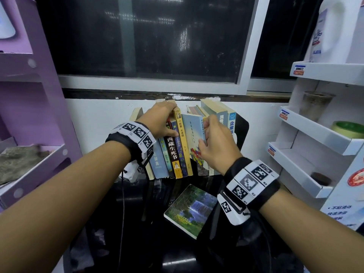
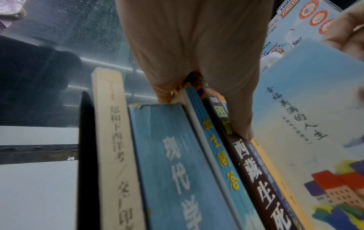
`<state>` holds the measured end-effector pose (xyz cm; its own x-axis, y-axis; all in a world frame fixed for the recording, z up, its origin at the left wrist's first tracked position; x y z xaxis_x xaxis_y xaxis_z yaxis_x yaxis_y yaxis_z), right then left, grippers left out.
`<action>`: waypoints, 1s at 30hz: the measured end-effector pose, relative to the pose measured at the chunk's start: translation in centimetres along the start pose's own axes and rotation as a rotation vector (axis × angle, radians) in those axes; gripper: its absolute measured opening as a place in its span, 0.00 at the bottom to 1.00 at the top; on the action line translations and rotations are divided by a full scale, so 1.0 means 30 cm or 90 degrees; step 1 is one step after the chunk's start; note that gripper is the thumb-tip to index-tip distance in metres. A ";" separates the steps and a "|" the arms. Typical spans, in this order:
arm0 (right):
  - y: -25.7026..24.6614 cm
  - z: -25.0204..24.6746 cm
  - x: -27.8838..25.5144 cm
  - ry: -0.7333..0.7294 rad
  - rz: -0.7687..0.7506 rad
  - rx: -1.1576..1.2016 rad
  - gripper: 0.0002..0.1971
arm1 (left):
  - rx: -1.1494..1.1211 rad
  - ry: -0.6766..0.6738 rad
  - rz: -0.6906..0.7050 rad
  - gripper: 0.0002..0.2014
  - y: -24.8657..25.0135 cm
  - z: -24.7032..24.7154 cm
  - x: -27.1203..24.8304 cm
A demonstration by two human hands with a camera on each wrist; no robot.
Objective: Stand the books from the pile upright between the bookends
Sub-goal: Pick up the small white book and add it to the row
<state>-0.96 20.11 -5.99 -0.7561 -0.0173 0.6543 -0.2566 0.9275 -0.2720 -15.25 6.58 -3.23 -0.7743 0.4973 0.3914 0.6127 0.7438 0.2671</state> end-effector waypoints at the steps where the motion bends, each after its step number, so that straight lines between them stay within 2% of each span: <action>1: -0.002 0.003 0.009 0.000 0.003 -0.001 0.18 | 0.000 0.000 -0.002 0.39 0.000 -0.001 0.000; 4: -0.012 0.022 0.028 0.001 0.004 0.009 0.19 | -0.001 0.002 -0.004 0.39 0.001 -0.002 0.000; 7: -0.026 0.044 0.031 -0.016 -0.023 0.037 0.36 | -0.004 0.000 -0.009 0.39 0.000 -0.001 0.001; 8: -0.029 0.048 0.032 -0.024 -0.029 0.035 0.39 | -0.005 0.000 -0.011 0.39 0.000 0.000 0.001; 11: -0.019 0.070 0.036 -0.029 -0.038 0.026 0.36 | 0.000 0.002 -0.018 0.41 -0.002 0.002 0.001; 17: 0.022 0.131 0.038 0.040 -0.042 0.060 0.29 | 0.006 0.001 -0.025 0.44 -0.013 0.011 0.007; 21: 0.045 0.164 0.053 0.053 -0.050 0.094 0.25 | 0.011 0.004 -0.023 0.44 -0.020 0.019 0.012; 25: 0.063 0.198 0.065 0.006 -0.044 0.114 0.24 | 0.015 0.009 -0.020 0.44 -0.024 0.021 0.014; 30: 0.083 0.217 0.062 -0.088 -0.050 0.096 0.27 | 0.012 0.014 -0.021 0.45 -0.036 0.027 0.016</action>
<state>-6.94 19.95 -10.04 -0.8023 -0.1483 0.5781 -0.3978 0.8550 -0.3327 -16.42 6.39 -4.04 -0.7907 0.4620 0.4018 0.5831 0.7684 0.2638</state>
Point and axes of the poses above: each hand's wrist, its own x-axis towards the middle knuckle, its own z-axis out of the palm, y = z × x, the point moved 4 cm from there along x, towards the middle knuckle, and after that the axes turned 10 degrees about -z, right-handed, at the moved point
